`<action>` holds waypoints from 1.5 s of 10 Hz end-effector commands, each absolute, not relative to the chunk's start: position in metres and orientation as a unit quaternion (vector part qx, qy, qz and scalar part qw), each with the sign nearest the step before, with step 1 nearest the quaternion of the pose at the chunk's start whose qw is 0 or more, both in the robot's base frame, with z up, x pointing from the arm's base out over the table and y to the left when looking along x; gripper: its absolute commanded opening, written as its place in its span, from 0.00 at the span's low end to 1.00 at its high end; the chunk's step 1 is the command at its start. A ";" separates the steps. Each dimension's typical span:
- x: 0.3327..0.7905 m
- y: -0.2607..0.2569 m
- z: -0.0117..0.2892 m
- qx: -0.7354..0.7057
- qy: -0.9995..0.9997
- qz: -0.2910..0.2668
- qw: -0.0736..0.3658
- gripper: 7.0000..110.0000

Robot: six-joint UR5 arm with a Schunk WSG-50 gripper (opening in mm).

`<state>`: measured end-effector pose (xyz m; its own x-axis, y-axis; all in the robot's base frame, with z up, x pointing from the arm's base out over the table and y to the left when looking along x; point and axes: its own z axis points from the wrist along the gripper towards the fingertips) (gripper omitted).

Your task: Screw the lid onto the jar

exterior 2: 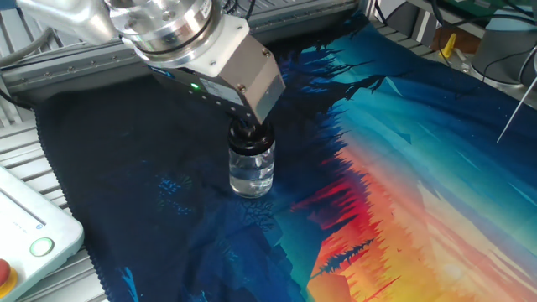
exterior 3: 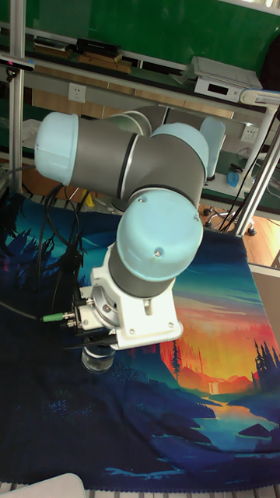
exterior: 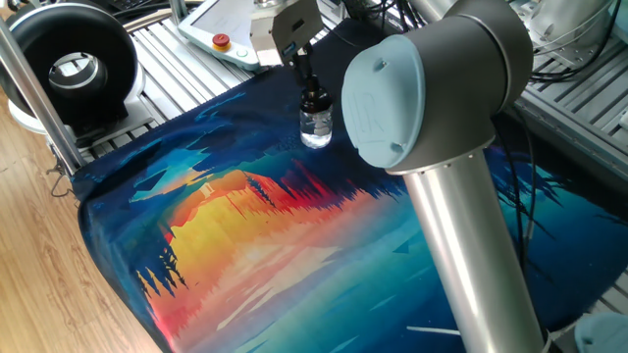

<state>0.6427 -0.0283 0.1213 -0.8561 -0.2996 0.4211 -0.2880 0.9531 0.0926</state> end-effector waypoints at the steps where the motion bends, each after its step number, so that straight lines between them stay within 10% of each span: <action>1: 0.653 -0.021 0.117 0.115 -0.974 -0.024 0.196 0.00; 15: 0.642 -0.023 0.139 0.096 -0.975 -0.065 0.189 0.00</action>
<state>0.6441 -0.0300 0.1352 -0.9015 -0.2182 0.3738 -0.1837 0.9749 0.1261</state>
